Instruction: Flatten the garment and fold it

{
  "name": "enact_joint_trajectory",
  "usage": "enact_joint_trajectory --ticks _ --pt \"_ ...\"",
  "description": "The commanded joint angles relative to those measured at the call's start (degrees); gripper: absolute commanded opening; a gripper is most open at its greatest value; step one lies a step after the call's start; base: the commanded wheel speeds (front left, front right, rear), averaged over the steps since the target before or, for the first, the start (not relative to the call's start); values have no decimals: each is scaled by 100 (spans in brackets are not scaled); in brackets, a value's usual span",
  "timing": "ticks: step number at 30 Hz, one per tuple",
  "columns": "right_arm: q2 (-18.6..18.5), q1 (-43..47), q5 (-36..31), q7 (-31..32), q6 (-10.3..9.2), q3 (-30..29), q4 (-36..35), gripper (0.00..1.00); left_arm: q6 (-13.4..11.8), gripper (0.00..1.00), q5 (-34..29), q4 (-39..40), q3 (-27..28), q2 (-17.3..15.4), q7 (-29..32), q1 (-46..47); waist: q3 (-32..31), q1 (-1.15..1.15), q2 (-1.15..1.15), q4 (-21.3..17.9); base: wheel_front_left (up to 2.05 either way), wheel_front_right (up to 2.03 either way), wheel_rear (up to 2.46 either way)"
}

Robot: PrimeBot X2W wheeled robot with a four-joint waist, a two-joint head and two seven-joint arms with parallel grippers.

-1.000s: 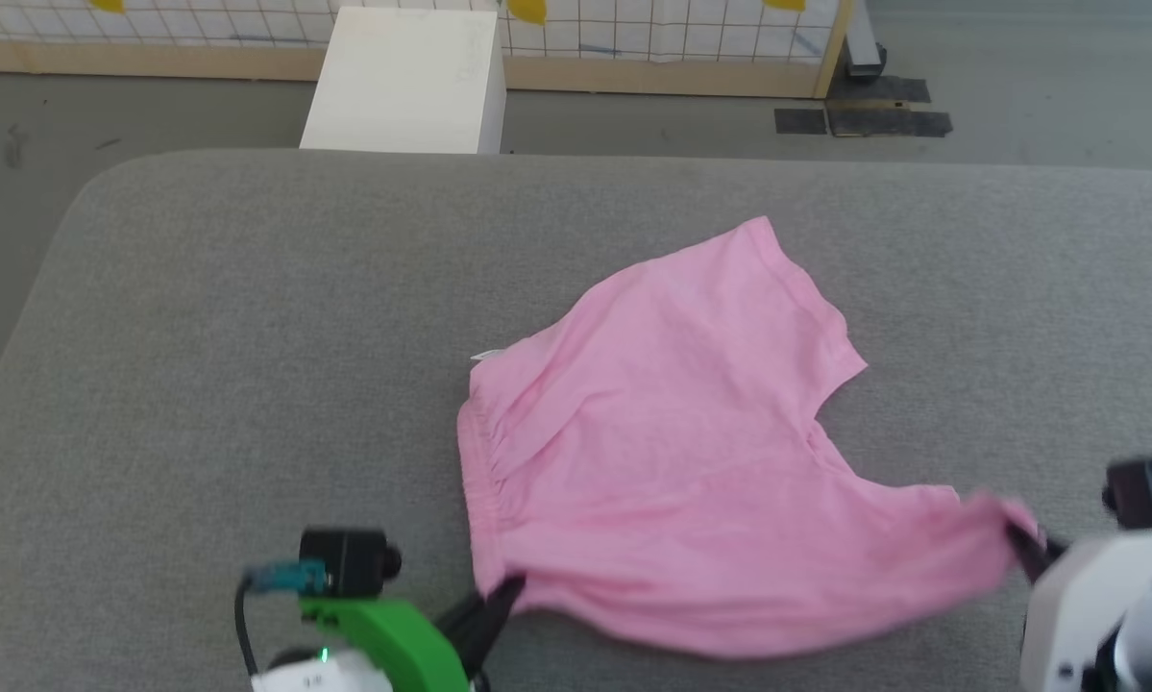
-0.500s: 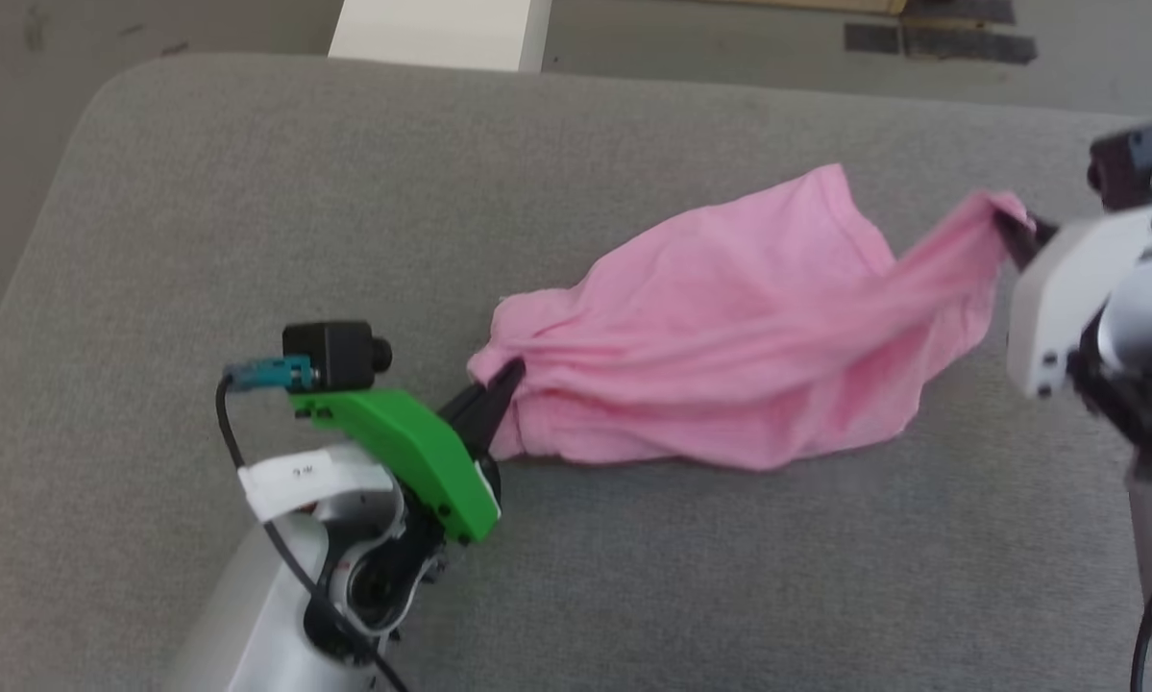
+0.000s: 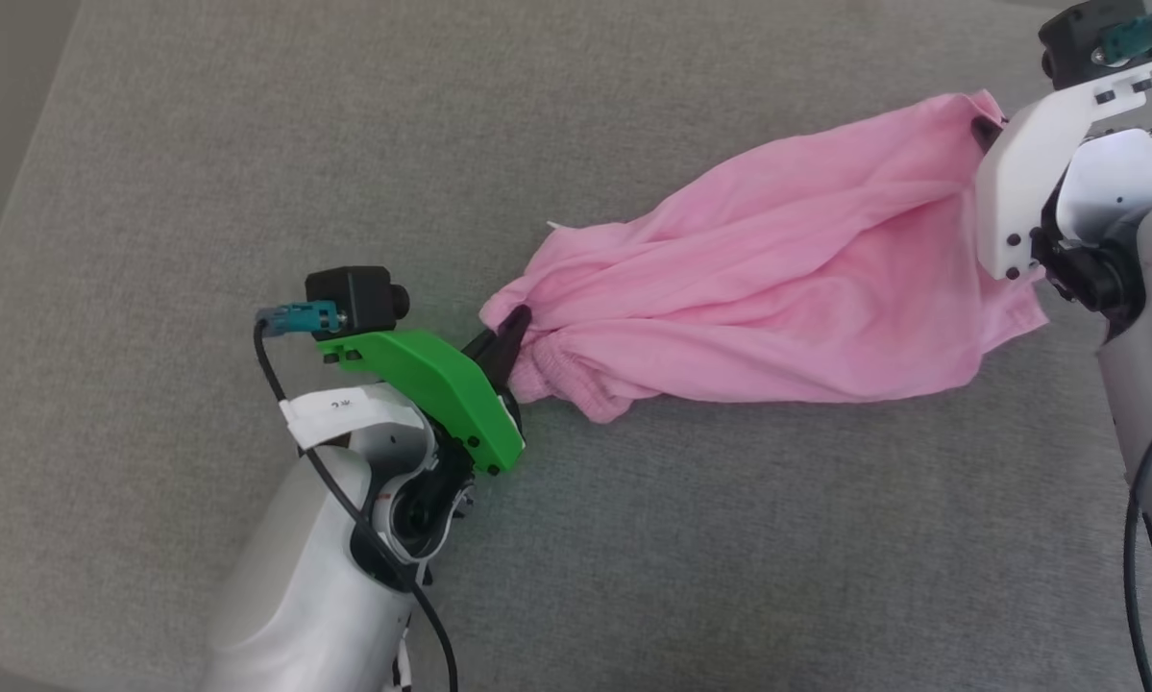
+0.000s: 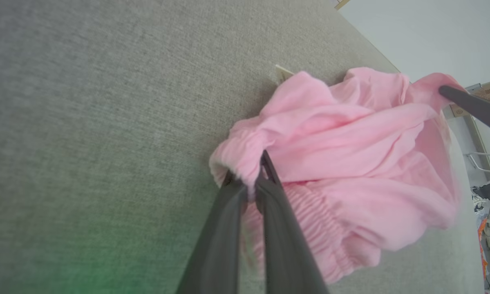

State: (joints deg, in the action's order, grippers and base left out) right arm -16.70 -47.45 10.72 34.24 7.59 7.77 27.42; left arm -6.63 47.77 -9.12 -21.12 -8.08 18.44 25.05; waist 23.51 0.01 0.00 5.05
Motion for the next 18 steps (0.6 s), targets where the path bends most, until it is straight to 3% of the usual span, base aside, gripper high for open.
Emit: enact_joint_trajectory --ticks 1,7,8,9,10,14,18 --pt "9 -128 0 -55 -10 47 156 0 5 0 -59 -86 5 27 -60 96 189 -1 0 173 0 0 0" --pt "16 -268 178 -33 -10 155 856 0 114 0 -57 -294 -66 64 -160 59 194 -1 0 214 0 0 0" --pt "20 -261 215 8 -10 127 974 5 167 47 -51 -299 -85 70 -192 46 164 -1 0 213 0 0 0" --pt "32 -250 256 25 -10 129 1037 45 203 100 -53 -297 -105 77 -221 29 134 -1 0 208 0 0 0" --pt "32 -242 297 -6 -10 115 1080 100 237 100 -48 -286 -122 87 -257 0 95 -1 0 200 0 0 0" --pt "8 -113 501 -298 -10 128 1041 100 342 100 -73 -163 -159 78 -453 -187 -130 -1 0 132 0 0 0" --pt "-134 483 815 -959 -10 80 515 100 307 100 -346 204 -119 -68 -1054 -702 -603 -1 0 0 0 0 0"
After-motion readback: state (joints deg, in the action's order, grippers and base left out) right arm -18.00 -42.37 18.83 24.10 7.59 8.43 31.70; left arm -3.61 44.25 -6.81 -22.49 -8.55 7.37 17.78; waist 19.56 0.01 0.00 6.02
